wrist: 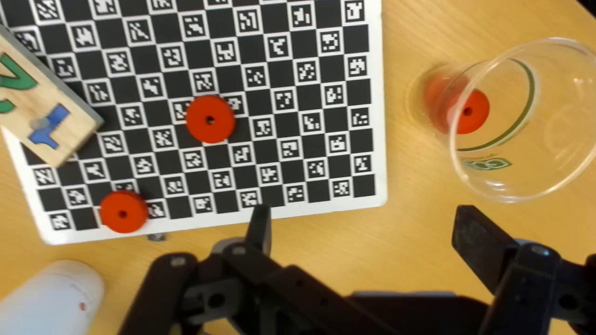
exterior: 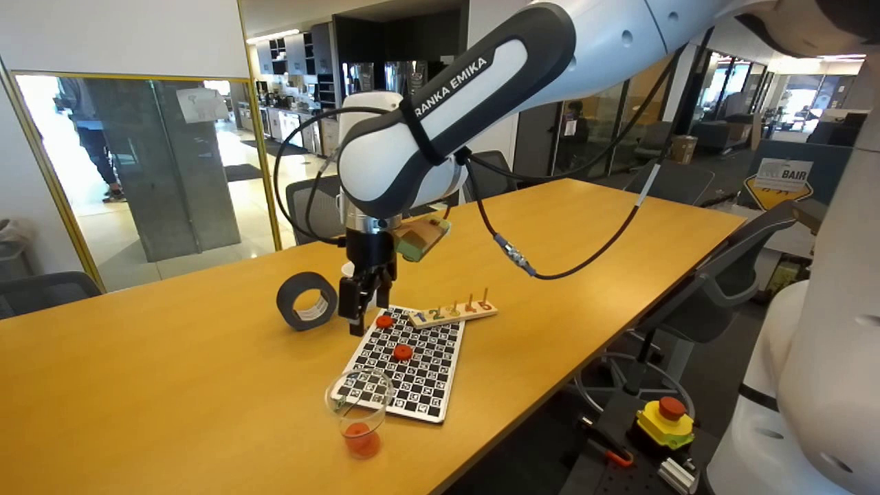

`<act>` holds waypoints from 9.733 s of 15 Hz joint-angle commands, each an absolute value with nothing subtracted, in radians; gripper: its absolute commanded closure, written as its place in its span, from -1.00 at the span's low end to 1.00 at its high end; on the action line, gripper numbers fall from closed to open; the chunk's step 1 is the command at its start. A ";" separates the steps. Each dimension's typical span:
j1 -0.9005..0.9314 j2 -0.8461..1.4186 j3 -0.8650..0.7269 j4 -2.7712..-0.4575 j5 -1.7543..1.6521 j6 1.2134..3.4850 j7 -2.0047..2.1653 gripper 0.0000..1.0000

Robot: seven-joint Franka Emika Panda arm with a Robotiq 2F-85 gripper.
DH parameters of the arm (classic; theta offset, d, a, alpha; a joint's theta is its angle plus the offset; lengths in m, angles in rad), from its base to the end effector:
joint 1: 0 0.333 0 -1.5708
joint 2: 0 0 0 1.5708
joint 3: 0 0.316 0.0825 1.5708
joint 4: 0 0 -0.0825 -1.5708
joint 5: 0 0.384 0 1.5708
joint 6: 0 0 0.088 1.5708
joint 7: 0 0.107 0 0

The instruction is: Pick up the orange tokens from the table and put them in the colourless cup. Pick up the blue token and put it in the white cup.

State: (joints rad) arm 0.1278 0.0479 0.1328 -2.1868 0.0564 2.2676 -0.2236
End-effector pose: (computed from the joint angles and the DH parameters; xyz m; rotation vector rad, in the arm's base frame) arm 0.5237 0.1408 0.3693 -3.0130 -0.6872 -0.0499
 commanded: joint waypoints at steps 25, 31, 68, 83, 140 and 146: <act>0.099 0.222 0.024 -2.351 -0.057 2.736 0.429 -1.00; 0.090 0.247 0.033 -2.327 0.009 2.742 0.366 -1.00; 0.206 -0.040 0.195 -2.307 0.078 2.325 -0.176 0.57; 0.230 0.009 0.219 -2.283 0.174 2.306 -0.490 0.56; 0.004 0.436 0.051 -1.991 0.003 2.580 -0.066 0.02; -0.016 0.427 0.062 -1.988 0.039 2.568 -0.093 0.58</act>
State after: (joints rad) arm 0.0140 0.4443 0.0389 -1.9841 -0.0016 2.5613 -0.0438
